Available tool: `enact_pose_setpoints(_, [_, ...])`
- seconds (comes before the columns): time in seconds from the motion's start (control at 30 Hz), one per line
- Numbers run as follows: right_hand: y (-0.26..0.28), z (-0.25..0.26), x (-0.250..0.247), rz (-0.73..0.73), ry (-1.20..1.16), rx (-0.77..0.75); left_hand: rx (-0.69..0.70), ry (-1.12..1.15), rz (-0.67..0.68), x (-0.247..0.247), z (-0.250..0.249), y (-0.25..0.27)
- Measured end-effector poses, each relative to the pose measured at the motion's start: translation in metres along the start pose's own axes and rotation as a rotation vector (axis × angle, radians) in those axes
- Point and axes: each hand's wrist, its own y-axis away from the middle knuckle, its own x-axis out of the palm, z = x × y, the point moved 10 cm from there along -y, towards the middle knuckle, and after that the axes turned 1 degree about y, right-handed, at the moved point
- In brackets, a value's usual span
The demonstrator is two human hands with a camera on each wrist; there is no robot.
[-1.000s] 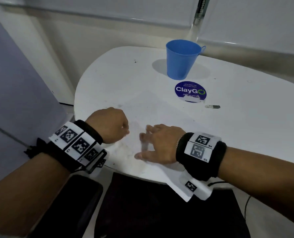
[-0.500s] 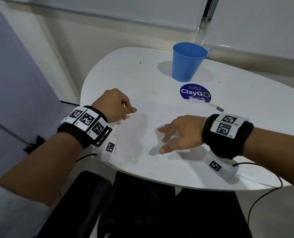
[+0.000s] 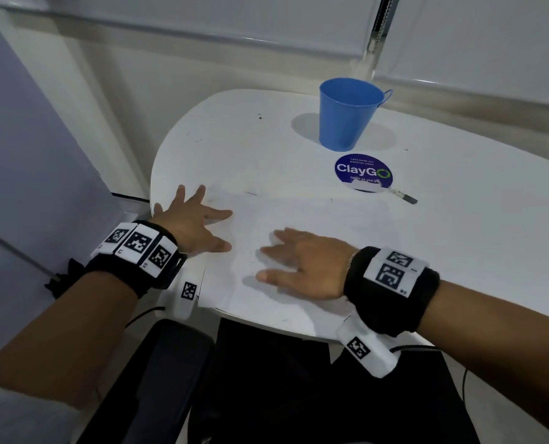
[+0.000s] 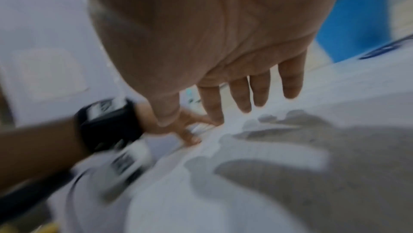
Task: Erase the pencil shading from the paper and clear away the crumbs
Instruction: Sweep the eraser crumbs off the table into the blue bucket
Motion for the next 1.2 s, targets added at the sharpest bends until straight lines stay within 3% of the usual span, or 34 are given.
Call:
enact_pose_setpoints(0.13, [-0.009, -0.074, -0.026, -0.161, -0.148, 0.294, -0.001, -0.003, 0.003, 0.004, 0.002, 0.002])
enact_pose_setpoints(0.23, [-0.019, -0.115, -0.029, -0.191, -0.206, 0.539, 0.007, -0.03, -0.019, 0.003, -0.004, 0.0])
enact_pose_setpoints(0.27, [-0.025, -0.113, -0.024, -0.171, -0.226, 0.541, 0.01, -0.039, -0.021, 0.003, -0.006, -0.001])
enact_pose_setpoints(0.4, [-0.035, -0.071, -0.01, -0.032, -0.254, 0.311, 0.009, -0.06, 0.014, 0.004, -0.005, -0.006])
enact_pose_setpoints(0.53, [-0.022, -0.127, -0.034, -0.177, -0.226, 0.539, -0.017, 0.033, 0.071, 0.011, 0.004, -0.01])
enact_pose_setpoints(0.6, [-0.023, -0.132, -0.03, -0.208, -0.19, 0.589, -0.022, 0.044, 0.081, 0.012, 0.005, -0.01])
enact_pose_setpoints(0.77, [-0.044, -0.051, -0.001, -0.049, -0.192, 0.254, -0.031, 0.05, 0.075, 0.012, 0.004, -0.01])
enact_pose_setpoints(0.83, [-0.045, -0.065, -0.013, -0.097, -0.205, 0.304, -0.036, 0.057, 0.077, 0.013, 0.005, -0.01])
enact_pose_setpoints(0.93, [-0.045, -0.104, -0.027, -0.175, -0.211, 0.498, -0.041, 0.063, 0.078, 0.014, 0.006, -0.01])
enact_pose_setpoints(0.97, [-0.048, -0.101, -0.026, -0.175, -0.198, 0.494, -0.041, 0.065, 0.079, 0.014, 0.006, -0.009])
enact_pose_setpoints(1.1, [-0.056, -0.037, -0.005, -0.044, -0.179, 0.209, -0.045, 0.063, 0.078, 0.011, 0.004, -0.009])
enact_pose_setpoints(1.2, [-0.051, -0.069, -0.017, -0.106, -0.184, 0.288, -0.045, 0.075, 0.088, 0.011, 0.002, -0.007])
